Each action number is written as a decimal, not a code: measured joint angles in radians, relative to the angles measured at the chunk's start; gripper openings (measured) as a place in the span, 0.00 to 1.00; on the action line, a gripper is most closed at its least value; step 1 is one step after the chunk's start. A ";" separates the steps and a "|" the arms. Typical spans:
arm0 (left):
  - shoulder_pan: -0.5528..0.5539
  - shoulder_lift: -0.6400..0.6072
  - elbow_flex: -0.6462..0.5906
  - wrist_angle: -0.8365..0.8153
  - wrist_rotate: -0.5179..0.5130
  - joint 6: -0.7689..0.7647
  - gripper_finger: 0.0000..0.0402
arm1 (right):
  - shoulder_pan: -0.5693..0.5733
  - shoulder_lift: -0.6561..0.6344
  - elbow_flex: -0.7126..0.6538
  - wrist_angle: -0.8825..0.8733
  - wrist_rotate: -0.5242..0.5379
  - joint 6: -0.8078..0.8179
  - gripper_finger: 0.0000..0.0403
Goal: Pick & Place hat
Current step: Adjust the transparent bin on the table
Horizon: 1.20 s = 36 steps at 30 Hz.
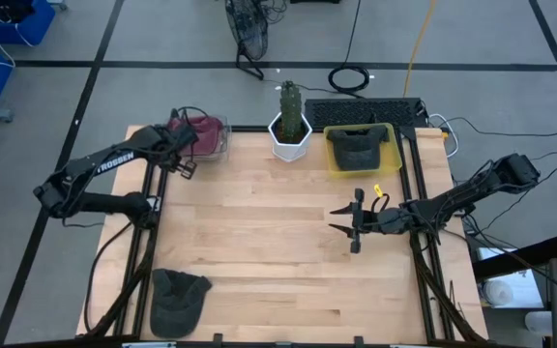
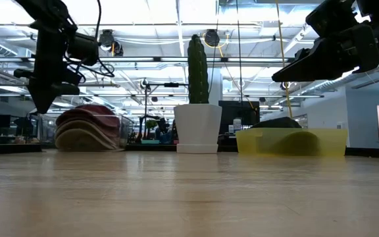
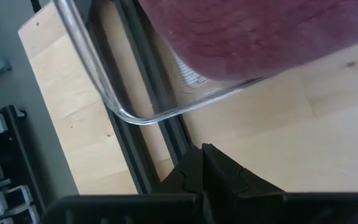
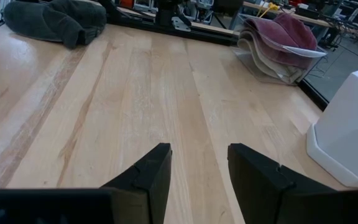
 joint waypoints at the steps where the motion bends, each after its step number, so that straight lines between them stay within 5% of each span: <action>1: 0.008 0.000 0.000 0.001 0.000 0.001 0.03 | 0.000 0.000 0.000 0.000 0.000 0.003 0.36; 13: 0.103 0.069 0.000 0.007 -0.012 -0.001 0.04 | 0.000 0.000 0.000 -0.007 0.000 0.007 0.36; 36: 0.101 0.115 0.001 0.113 -0.026 -0.004 0.06 | 0.000 0.000 0.000 -0.006 0.000 -0.001 0.36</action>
